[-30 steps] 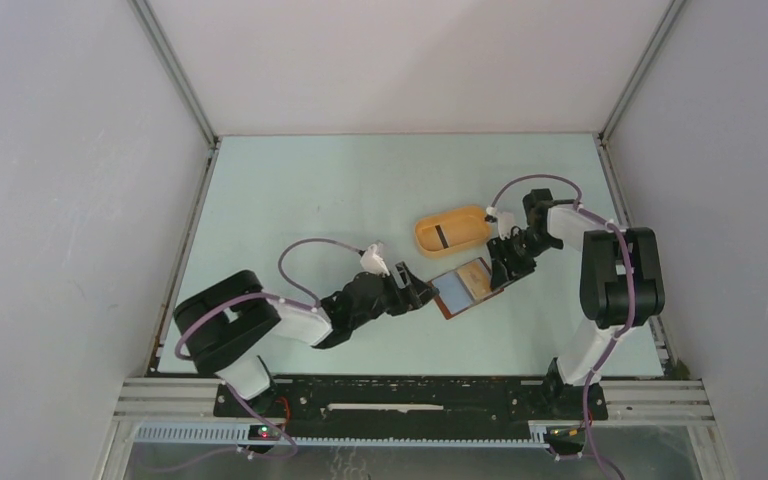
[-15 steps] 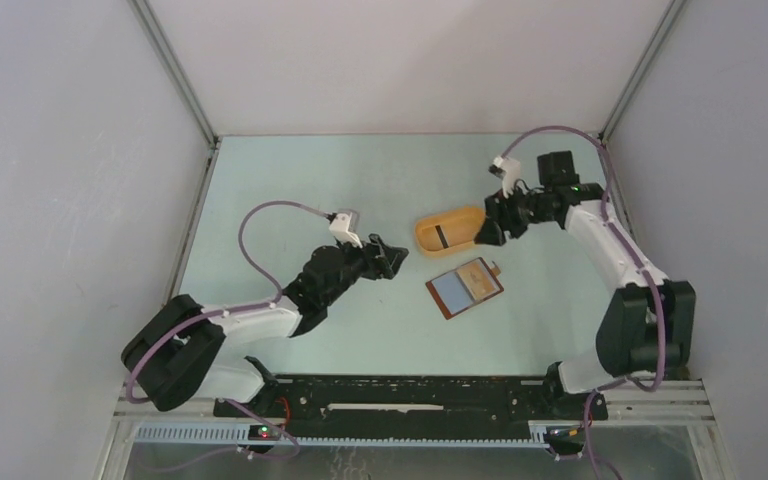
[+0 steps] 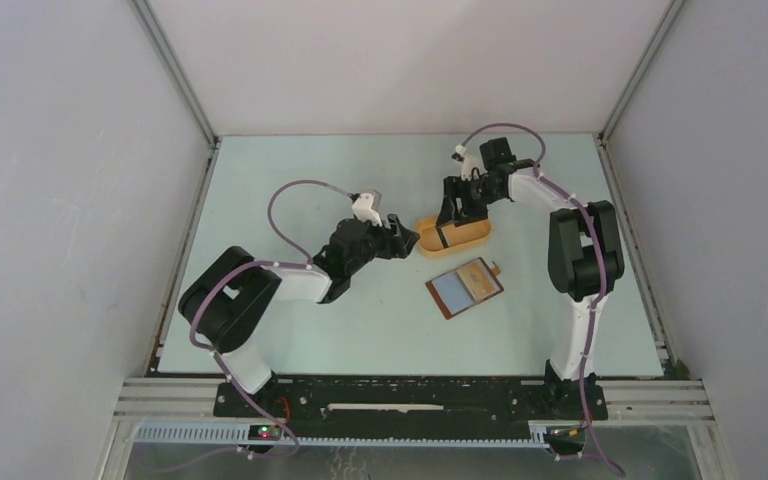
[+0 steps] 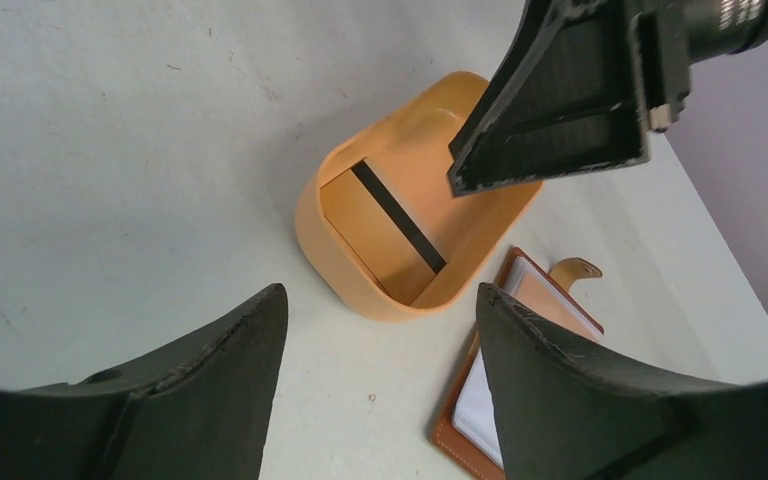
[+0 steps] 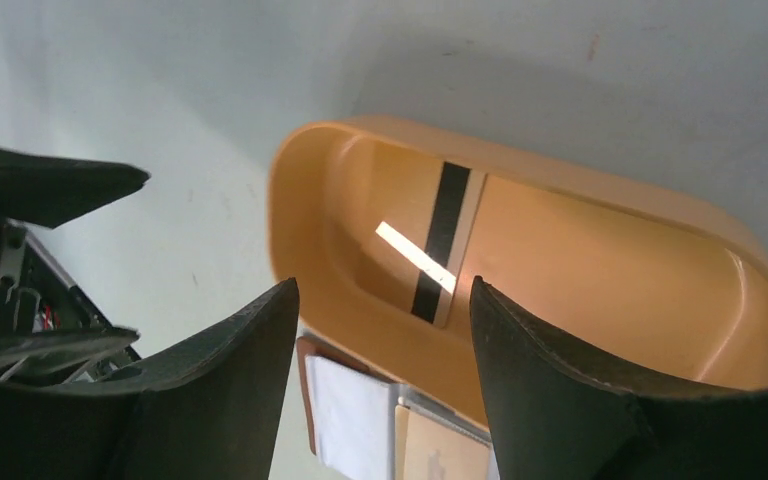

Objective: Put the credit cards into the card holder
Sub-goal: Pick up the credit card from the storage box.

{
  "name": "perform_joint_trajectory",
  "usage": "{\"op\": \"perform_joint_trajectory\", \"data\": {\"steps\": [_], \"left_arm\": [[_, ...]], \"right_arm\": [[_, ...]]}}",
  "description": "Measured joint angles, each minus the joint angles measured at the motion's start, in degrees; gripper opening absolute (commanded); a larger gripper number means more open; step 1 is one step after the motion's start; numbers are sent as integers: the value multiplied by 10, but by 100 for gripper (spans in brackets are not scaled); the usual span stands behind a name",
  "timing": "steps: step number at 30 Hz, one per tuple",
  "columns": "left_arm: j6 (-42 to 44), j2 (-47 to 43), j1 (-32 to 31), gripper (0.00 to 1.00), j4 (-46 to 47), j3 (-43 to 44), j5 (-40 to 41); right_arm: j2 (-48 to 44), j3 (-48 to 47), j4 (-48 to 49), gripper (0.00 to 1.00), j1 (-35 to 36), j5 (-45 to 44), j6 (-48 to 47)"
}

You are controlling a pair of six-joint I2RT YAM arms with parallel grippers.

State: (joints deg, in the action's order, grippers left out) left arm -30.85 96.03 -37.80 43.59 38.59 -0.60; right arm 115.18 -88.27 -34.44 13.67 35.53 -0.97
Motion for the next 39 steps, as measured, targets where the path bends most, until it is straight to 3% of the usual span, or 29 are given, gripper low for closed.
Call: {"op": "perform_joint_trajectory", "data": {"steps": [12,19,24,33,39], "left_arm": [[-7,96,-3,62,9,66,-3],[-3,111,-17,58,-23,91,0],[-1,120,-22,50,-41,108,0],[5,131,-22,35,-79,122,9],[4,136,-21,32,-90,127,17]], "right_arm": [[58,-13,-8,70,18,-51,43],[71,-24,-10,70,22,-46,50],[73,-25,-11,69,22,-45,54],[91,-38,-11,68,22,4,76],[97,-38,-11,67,22,42,90]]}}
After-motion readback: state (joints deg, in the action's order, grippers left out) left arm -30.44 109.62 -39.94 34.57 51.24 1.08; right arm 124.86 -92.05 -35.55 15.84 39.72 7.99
